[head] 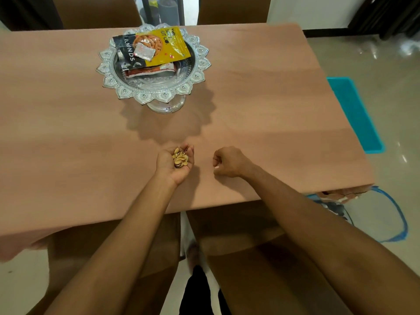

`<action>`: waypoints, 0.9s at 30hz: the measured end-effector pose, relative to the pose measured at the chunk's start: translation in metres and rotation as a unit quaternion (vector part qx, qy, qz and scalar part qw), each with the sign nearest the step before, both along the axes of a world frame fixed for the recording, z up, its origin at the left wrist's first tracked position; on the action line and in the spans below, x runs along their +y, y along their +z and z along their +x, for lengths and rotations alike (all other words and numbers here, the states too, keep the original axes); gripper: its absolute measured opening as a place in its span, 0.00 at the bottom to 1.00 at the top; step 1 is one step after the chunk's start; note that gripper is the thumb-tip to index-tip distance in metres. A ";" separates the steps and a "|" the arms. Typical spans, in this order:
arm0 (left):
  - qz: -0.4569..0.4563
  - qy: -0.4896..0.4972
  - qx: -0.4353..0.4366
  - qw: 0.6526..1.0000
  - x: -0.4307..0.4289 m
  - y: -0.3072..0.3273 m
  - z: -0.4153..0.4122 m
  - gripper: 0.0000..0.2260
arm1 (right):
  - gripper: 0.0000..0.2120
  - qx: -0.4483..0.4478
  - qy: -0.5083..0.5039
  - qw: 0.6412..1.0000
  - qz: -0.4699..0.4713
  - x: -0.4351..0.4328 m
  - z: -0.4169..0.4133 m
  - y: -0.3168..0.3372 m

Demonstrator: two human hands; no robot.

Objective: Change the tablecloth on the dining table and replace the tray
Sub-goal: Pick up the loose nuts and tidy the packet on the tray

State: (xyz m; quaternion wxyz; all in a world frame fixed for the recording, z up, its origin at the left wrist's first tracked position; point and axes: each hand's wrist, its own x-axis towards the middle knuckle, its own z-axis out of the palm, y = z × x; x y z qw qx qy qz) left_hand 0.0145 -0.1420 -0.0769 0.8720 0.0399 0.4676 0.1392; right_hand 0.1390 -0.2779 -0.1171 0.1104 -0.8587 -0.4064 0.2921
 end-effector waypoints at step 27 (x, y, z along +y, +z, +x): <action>0.014 0.038 -0.019 0.999 0.027 0.005 -0.026 0.12 | 0.03 0.009 -0.013 0.939 0.343 0.085 -0.012 0.074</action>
